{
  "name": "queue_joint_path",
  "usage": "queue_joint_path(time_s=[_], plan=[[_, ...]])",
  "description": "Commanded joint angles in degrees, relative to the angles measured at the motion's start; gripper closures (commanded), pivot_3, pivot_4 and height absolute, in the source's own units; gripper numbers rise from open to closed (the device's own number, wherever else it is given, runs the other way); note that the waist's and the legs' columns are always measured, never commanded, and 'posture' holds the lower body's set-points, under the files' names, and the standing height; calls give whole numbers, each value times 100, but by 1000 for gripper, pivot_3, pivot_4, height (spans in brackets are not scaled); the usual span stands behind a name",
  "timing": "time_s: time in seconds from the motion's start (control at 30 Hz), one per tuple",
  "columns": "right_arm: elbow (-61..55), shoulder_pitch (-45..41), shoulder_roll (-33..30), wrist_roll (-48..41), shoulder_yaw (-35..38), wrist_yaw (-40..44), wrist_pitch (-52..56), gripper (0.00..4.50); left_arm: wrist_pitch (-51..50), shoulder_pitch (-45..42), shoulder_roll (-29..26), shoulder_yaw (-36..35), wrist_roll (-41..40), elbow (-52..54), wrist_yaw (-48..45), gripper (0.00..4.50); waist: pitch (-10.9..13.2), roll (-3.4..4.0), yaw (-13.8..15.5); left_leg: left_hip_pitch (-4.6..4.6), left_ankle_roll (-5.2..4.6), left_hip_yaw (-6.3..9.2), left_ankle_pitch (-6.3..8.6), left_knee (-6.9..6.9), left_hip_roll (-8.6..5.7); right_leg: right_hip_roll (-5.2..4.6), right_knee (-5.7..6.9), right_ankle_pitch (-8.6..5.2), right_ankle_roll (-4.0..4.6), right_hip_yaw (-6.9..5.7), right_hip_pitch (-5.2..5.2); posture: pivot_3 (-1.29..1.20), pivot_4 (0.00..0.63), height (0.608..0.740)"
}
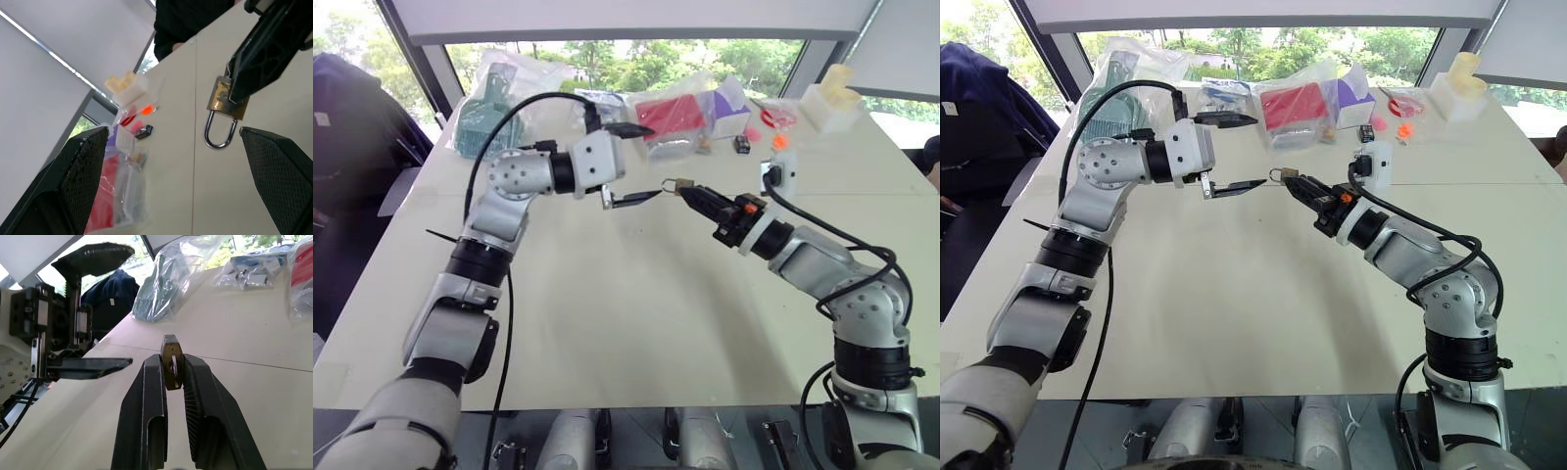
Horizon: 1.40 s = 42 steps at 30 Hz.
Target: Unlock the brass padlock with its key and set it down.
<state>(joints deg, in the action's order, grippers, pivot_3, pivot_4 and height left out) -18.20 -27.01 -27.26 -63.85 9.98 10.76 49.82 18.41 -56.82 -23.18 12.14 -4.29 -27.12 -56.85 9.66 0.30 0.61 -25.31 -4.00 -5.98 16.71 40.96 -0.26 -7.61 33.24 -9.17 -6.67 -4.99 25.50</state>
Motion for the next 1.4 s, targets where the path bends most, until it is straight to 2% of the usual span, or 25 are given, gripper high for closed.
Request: queue_joint_path(time_s=[0.03,0.53,1.03,1.2,1.3,1.4], plan=[[-174,-137,40,-109,133,59,-4,4500,109,-212,144,-172,-29,-248,146,48,0,0,1,0,0,0,0,0,0,0,0,0,0,0,0,0,150,735],[-606,16,197,-478,73,-97,145,4500,1002,-751,480,-150,317,-1563,456,48,0,0,4,-1,-27,2,15,0,0,-3,-2,0,0,0,2,0,150,735],[-600,133,238,-502,65,-189,183,4500,937,-567,466,-164,350,-1479,686,48,0,0,4,-1,-27,2,16,0,0,-4,-2,0,1,0,3,0,150,735],[-77,318,84,-772,490,-619,407,4500,-809,155,-67,-274,-155,-753,-149,48,0,0,-37,0,-26,1,15,-2,2,-2,0,0,1,0,4,0,150,735],[391,392,-106,-979,535,-785,876,4500,-2057,817,-447,-280,-609,351,-693,48,0,0,-73,0,-15,1,9,-2,3,-2,5,0,1,0,5,0,150,735],[1053,328,-150,-1287,559,-885,1367,4500,-3561,1633,-910,-301,-1321,1930,-1104,48,1,1,-133,-3,8,3,-4,-5,3,-4,8,-1,3,1,5,0,150,735]])
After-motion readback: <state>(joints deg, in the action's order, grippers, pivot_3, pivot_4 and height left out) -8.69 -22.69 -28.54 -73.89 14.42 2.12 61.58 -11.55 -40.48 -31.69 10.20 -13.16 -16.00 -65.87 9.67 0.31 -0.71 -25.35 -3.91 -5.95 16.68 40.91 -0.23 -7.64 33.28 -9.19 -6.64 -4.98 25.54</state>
